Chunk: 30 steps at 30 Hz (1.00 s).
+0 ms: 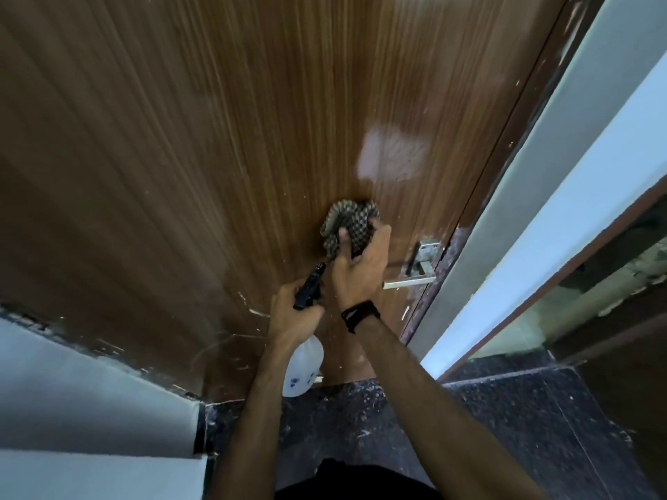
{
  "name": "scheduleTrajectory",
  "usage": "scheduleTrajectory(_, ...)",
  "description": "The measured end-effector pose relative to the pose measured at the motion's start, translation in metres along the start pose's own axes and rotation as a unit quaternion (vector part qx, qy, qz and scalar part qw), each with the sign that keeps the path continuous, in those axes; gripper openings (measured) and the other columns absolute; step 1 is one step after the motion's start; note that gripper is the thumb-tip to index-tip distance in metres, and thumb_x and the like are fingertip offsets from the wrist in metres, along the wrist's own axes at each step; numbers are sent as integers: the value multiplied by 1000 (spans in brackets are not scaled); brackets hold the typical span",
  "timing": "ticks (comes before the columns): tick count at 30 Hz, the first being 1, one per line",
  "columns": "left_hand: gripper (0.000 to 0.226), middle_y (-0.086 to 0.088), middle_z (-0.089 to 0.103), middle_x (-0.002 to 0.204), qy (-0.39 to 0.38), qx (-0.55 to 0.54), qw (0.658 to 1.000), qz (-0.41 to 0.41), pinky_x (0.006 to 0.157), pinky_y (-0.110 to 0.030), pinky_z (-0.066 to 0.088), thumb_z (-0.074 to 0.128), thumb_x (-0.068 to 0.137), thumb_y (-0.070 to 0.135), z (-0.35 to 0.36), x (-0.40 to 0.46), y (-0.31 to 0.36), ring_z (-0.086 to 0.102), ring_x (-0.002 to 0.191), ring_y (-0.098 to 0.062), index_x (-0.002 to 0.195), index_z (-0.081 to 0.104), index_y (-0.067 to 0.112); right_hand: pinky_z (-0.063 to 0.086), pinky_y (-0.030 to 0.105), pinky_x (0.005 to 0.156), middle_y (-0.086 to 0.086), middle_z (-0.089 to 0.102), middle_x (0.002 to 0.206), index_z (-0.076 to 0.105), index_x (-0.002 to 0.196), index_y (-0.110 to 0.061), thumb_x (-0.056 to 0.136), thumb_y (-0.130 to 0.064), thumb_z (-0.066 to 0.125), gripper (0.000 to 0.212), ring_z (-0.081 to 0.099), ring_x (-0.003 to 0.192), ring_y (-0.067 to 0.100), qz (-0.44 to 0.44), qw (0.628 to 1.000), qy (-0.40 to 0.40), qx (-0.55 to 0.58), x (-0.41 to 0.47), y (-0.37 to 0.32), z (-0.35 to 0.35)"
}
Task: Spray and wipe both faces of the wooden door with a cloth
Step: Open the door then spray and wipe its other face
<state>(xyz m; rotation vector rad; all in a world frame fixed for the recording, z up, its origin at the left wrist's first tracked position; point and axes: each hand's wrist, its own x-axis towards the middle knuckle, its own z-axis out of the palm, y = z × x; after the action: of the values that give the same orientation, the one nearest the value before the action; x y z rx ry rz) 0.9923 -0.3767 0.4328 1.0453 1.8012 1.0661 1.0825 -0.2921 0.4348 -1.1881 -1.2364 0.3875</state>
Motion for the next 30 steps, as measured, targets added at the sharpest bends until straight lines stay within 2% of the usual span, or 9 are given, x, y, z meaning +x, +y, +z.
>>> scheduleTrajectory(3, 23, 11, 47, 44, -2, 5, 1000, -7, 59, -35, 35, 60, 82, -9, -10, 2, -5, 41, 49, -14, 74, 60, 12, 46, 23, 86, 11, 58, 102, 55, 112, -2, 90, -11, 71, 29, 57, 96, 20, -49, 998, 29, 7, 0, -9, 12)
scheduleTrajectory(6, 21, 5, 51, 50, -12, 13, 1000, -3, 58, -33, 37, 63, 80, -7, -15, 1, -9, 44, 48, -11, 71, 59, 11, 51, 37, 79, 10, 57, 98, 49, 110, -12, 92, -18, 69, 27, 57, 89, 23, 18, 1000, 18, -15, -35, 18, 22)
scheduleTrajectory(9, 14, -17, 59, 65, -22, 16, 1000, 13, 62, -34, 40, 61, 79, -5, -24, 4, -17, 51, 59, -20, 72, 62, 7, 49, 48, 83, 3, 52, 99, 45, 107, -16, 92, -13, 64, 24, 51, 90, 17, 105, 994, -32, -12, -66, 45, 30)
scheduleTrajectory(13, 24, 4, 61, 61, -51, 11, 999, -1, 58, -29, 41, 59, 78, -10, -39, 5, -27, 52, 58, -13, 75, 66, 12, 47, 37, 87, 3, 53, 102, 44, 108, -18, 94, -17, 62, 23, 55, 95, 23, 143, 989, -35, -4, -76, 47, 32)
scheduleTrajectory(16, 25, 11, 56, 51, -75, 8, 997, -20, 54, -26, 40, 58, 78, -14, -45, 5, -29, 49, 50, -7, 76, 62, 10, 38, 21, 93, 5, 53, 111, 49, 122, -6, 99, -31, 53, 34, 51, 105, 15, 77, 997, 0, 10, -65, 26, 32)
scheduleTrajectory(19, 25, 10, 54, 53, -79, -8, 996, -48, 50, -20, 39, 58, 83, -15, -45, 5, -35, 46, 45, -2, 79, 63, 9, 37, 21, 99, 17, 54, 114, 49, 127, 2, 98, -10, 54, 32, 49, 109, 18, -51, 998, -5, -40, -45, 20, 36)
scheduleTrajectory(22, 21, -1, 63, 74, -82, -34, 994, -67, 48, -15, 36, 56, 87, -14, -41, -3, -44, 48, 45, 1, 95, 69, 0, 38, 20, 88, 18, 50, 111, 48, 124, -4, 95, -2, 50, 29, 49, 99, 23, -121, 986, -79, -87, -46, 36, 30)
scheduleTrajectory(26, 17, 3, 62, 67, -67, -56, 994, -64, 58, -27, 39, 58, 82, -12, -38, -7, -45, 49, 50, -3, 88, 68, 1, 42, 28, 85, 8, 42, 119, 43, 123, -18, 89, -18, 30, 36, 45, 101, 17, -111, 940, -281, -158, -67, 58, 10)
scheduleTrajectory(30, 22, -3, 69, 78, -55, -67, 995, -45, 60, -26, 43, 57, 82, -12, -27, -10, -40, 58, 65, -13, 90, 71, 4, 48, 36, 92, 2, 50, 124, 49, 126, -19, 100, -15, 39, 28, 46, 105, 6, -20, 950, -271, -157, -86, 83, -15)
